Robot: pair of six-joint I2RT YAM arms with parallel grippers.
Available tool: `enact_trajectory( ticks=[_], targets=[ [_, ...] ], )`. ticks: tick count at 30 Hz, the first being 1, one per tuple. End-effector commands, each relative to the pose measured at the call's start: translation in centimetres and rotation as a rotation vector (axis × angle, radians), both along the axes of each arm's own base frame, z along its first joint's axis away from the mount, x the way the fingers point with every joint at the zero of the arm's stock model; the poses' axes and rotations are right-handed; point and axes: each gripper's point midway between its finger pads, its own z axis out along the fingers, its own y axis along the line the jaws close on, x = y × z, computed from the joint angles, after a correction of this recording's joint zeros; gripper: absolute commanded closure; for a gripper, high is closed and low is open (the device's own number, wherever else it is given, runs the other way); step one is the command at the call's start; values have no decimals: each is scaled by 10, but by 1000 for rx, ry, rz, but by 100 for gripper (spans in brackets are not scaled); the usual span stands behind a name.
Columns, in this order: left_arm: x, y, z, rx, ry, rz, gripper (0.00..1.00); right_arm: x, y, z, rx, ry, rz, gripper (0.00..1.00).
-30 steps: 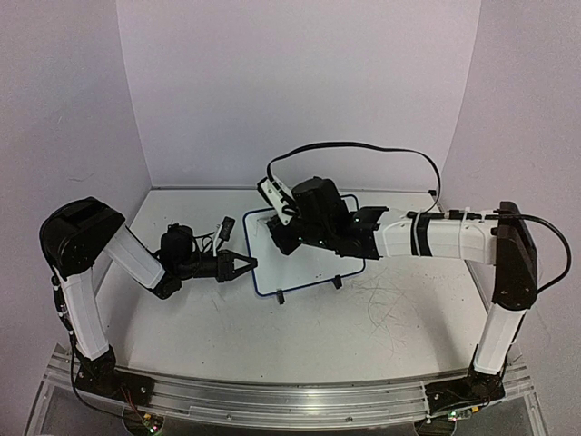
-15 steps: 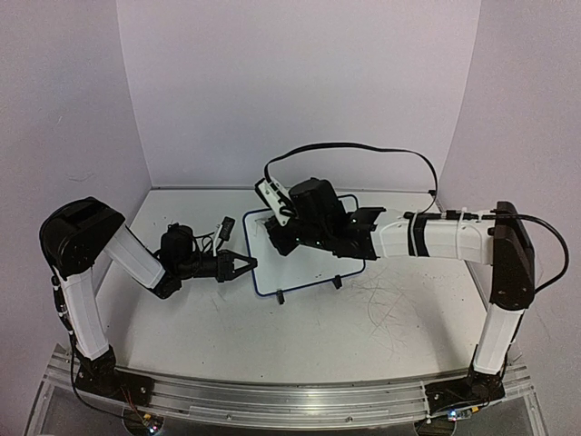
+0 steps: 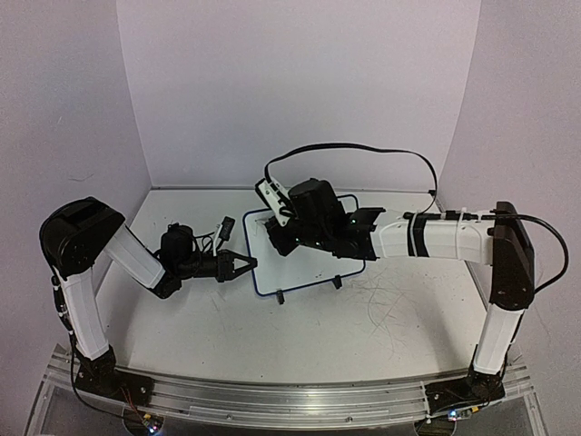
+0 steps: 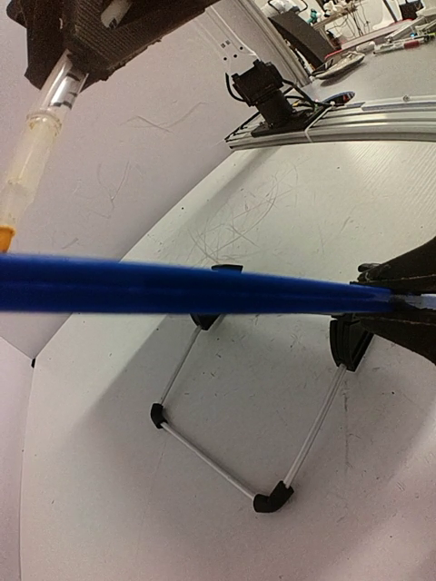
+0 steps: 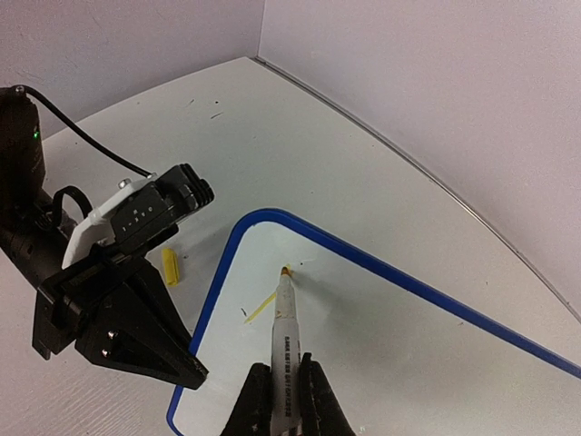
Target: Write a sentence on the whiteboard
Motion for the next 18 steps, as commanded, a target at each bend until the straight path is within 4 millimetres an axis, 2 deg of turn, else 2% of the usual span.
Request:
enact_trajectory(
  ticks=[1,18],
  targets=[
    [4,-3,14,-13,-35,-9,100,6,-6,3,12,-7,-49,100],
    [4,-3,16,-13,-38,-7,100,0,-13,-7,1,19,-51,100]
  ],
)
